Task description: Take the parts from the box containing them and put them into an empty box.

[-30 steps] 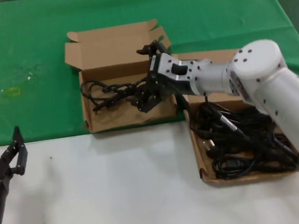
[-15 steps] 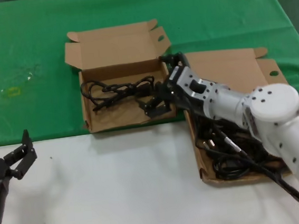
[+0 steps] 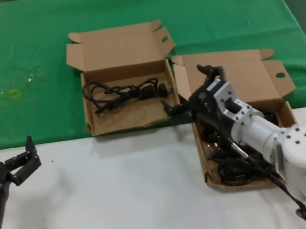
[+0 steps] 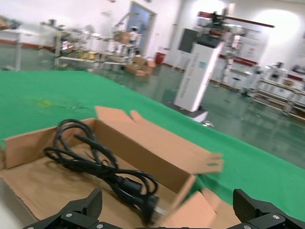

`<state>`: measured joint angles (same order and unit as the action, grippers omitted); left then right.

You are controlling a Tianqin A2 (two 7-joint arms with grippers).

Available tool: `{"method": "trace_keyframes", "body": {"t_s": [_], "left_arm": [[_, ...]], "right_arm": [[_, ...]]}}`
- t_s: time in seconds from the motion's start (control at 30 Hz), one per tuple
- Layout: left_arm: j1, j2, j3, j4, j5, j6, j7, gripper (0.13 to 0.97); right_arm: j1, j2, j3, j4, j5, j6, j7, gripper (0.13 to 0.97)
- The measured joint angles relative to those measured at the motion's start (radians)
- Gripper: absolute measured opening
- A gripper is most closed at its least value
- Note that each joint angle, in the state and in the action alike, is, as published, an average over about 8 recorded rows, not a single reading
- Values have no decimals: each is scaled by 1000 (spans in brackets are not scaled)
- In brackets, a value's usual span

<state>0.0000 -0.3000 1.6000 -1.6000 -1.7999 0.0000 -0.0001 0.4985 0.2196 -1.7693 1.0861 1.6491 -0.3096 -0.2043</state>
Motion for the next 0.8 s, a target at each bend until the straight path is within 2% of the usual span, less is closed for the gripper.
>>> {"method": "trace_keyframes", "body": {"t_s": [0.43,0.8], "left_arm": [[0,0,0,0,0,0,0,966],[0,0,0,0,0,0,0,966]], "right_arm": [[-241,39,82,249,73,149,99,966],[-426,69,145,439,129,265,175,966]]}}
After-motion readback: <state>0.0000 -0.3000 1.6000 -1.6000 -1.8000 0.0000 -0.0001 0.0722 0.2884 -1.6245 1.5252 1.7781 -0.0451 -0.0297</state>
